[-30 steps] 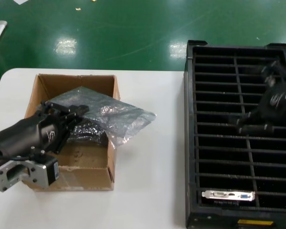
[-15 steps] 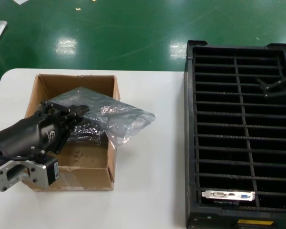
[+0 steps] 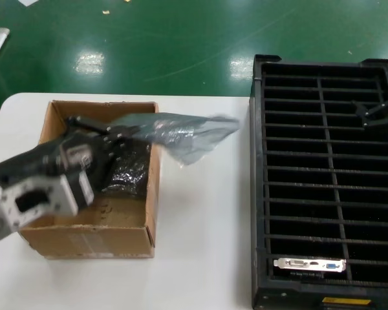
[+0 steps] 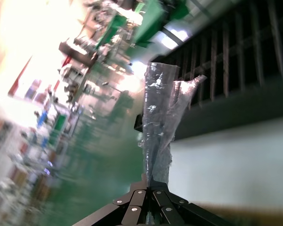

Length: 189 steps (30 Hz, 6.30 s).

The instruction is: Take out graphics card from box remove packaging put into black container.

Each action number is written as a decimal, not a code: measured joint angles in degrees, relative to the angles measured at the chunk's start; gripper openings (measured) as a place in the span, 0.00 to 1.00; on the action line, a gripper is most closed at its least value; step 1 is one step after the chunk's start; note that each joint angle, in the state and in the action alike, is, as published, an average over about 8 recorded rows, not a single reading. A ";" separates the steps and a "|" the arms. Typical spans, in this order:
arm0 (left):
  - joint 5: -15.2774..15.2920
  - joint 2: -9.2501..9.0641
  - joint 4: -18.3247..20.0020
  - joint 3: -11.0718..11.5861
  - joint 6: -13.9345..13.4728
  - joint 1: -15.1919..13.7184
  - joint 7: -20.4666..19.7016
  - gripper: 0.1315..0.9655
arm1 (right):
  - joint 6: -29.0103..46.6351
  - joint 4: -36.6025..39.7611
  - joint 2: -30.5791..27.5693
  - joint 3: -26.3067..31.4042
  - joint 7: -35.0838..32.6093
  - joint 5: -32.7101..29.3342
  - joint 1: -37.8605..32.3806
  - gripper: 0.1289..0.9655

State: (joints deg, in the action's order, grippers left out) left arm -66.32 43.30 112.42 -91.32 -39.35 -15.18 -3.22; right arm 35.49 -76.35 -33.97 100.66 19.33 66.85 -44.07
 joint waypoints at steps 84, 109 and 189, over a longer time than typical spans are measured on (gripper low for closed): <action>24.10 -22.47 -12.06 1.49 -8.65 -17.39 -41.84 0.83 | -3.49 -1.51 1.66 -0.88 -1.88 3.57 4.36 1.00; 1.72 -23.81 -15.26 0.81 9.00 -5.42 -25.25 1.00 | -15.26 -6.59 7.22 -3.86 -8.30 15.60 18.95 1.00; -34.54 -25.97 -20.43 -0.28 37.57 13.96 1.54 1.00 | -34.29 -14.81 16.22 -8.68 -18.69 35.06 42.59 1.00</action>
State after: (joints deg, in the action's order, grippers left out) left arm -100.86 17.32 92.00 -91.61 -1.79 -1.21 -1.68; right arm 1.19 -91.16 -17.75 91.97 0.65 101.91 -1.48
